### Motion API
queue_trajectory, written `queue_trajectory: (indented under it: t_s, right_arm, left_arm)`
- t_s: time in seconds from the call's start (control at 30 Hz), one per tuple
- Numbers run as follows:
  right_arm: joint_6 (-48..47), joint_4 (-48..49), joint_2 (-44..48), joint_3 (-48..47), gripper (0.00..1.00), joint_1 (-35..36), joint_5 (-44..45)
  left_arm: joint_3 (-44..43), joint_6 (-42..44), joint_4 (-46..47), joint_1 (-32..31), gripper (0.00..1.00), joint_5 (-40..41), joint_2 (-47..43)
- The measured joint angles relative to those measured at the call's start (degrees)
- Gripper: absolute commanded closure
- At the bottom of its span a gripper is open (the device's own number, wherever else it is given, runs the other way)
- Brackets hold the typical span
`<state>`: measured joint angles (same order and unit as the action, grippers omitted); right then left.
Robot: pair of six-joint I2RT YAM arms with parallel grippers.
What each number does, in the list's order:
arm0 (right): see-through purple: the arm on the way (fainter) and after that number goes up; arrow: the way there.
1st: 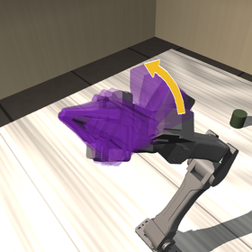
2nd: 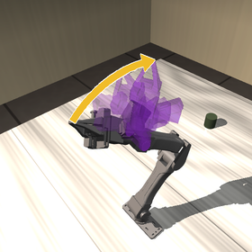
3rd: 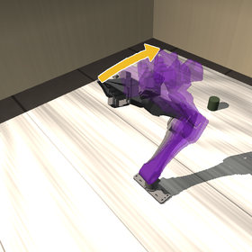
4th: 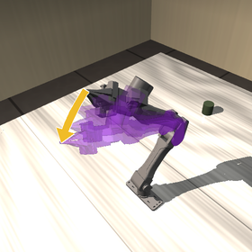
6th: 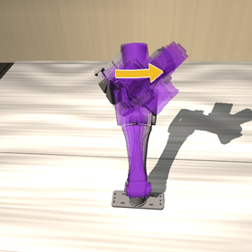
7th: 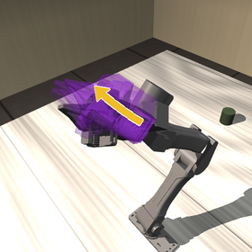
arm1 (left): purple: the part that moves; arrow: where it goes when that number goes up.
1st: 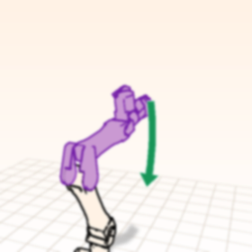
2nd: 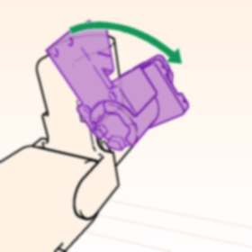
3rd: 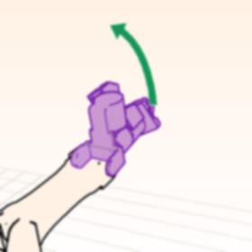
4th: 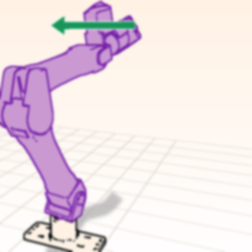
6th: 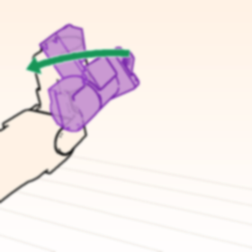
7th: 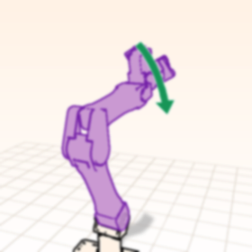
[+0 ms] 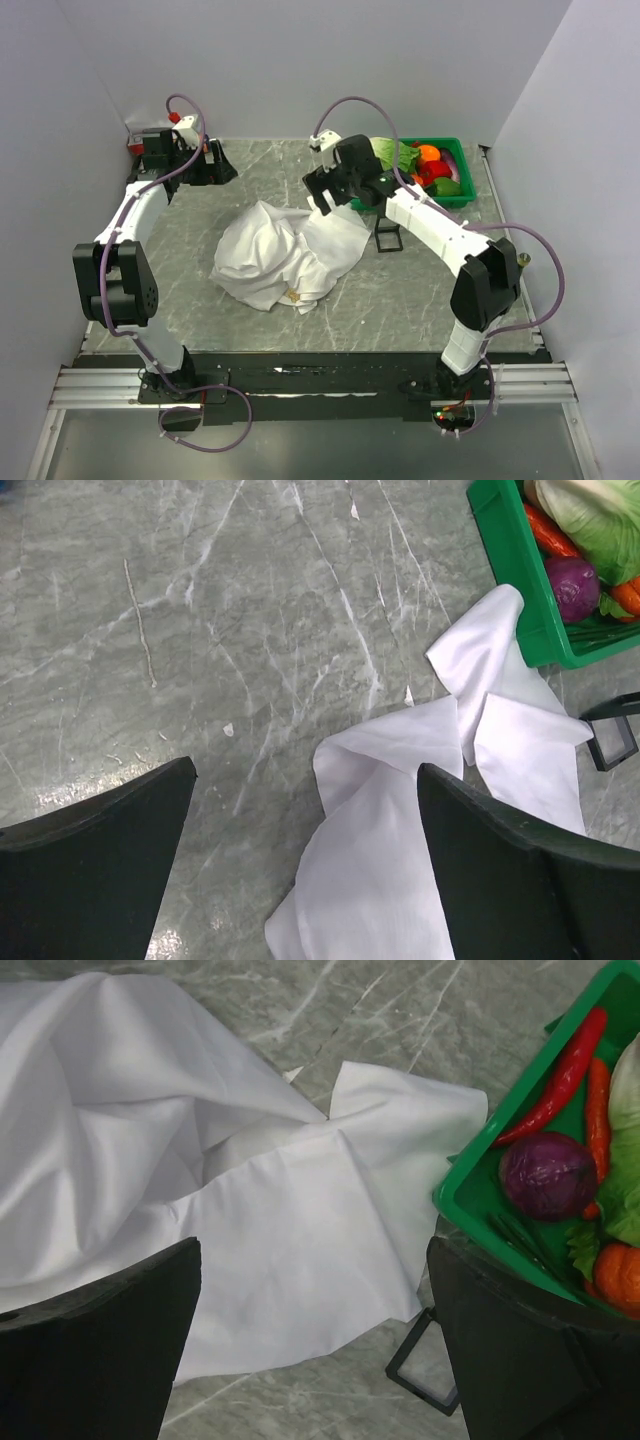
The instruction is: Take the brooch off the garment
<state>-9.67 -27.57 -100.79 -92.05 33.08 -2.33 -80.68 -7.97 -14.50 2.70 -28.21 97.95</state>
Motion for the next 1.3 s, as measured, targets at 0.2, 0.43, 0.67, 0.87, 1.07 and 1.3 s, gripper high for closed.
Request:
queue_trajectory:
  t_s: [0.2,0.43,0.67,0.87,1.07,1.3]
  right_arm:
    - [-9.51,-1.73,2.16,1.60,0.04,0.33,-5.01]
    - [-18.84,-5.16,1.01,4.22,0.11,0.33,-7.50]
    - [-22.45,-4.83,-4.17,4.94,0.17,0.33,-7.89]
    - [-24.83,-5.16,-9.40,4.94,0.16,0.46,-8.41]
    - [-27.63,-4.96,-10.60,6.86,0.35,0.81,-7.50]
    - [-29.70,-5.14,-16.96,7.63,0.90,1.07,-4.90]
  left_arm:
    - [1.18,2.97,-0.72,-0.50,0.06,-0.83,-0.42]
    - [8.09,9.03,-1.53,-2.03,0.12,-2.12,-2.03]
    - [8.46,10.05,-2.08,-2.43,0.12,-2.75,2.16]
    - [8.44,9.66,-2.10,-3.34,0.17,-3.98,7.80]
    - [8.28,8.66,-2.27,-5.97,0.78,-6.95,12.04]
    - [6.19,8.70,-3.85,-6.80,0.99,-8.96,15.74]
